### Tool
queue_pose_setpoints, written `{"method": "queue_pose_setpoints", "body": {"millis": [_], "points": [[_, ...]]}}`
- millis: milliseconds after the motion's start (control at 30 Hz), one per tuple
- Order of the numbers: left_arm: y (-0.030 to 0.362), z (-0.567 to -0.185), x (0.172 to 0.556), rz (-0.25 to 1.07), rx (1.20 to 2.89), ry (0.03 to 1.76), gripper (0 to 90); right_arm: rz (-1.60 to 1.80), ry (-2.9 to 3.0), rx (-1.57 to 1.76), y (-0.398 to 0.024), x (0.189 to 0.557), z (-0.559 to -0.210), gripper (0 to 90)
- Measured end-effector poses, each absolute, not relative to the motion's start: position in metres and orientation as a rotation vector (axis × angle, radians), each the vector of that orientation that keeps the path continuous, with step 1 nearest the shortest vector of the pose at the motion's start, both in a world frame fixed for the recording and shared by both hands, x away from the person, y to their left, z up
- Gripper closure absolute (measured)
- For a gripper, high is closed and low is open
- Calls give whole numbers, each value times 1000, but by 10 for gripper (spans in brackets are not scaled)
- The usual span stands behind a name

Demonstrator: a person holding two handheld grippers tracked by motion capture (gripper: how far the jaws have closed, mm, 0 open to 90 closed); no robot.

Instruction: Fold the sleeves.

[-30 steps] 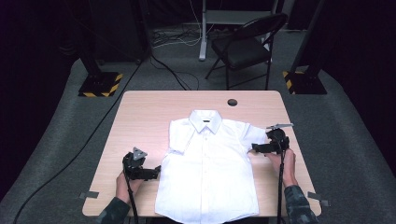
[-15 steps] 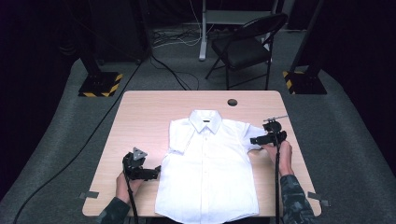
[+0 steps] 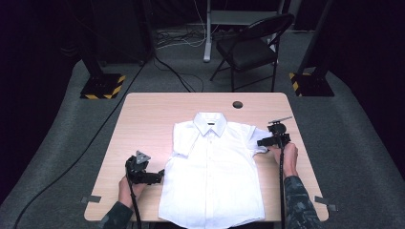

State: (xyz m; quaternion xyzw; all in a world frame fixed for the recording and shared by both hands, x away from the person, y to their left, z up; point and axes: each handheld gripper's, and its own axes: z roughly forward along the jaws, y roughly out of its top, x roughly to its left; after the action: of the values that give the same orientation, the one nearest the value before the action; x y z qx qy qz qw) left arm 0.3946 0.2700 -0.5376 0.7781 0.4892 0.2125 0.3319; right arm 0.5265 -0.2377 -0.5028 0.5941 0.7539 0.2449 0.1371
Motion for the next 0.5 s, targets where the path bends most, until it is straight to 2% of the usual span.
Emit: {"method": "queue_pose_setpoints", "body": {"millis": [200,500], "points": [[270,-538,395,555,2033,1278,0,695,2148,1720,-238,526,-501,402],[270,-538,395,555,2033,1278,0,674,2099,1734,-238,523,-501,621]]}}
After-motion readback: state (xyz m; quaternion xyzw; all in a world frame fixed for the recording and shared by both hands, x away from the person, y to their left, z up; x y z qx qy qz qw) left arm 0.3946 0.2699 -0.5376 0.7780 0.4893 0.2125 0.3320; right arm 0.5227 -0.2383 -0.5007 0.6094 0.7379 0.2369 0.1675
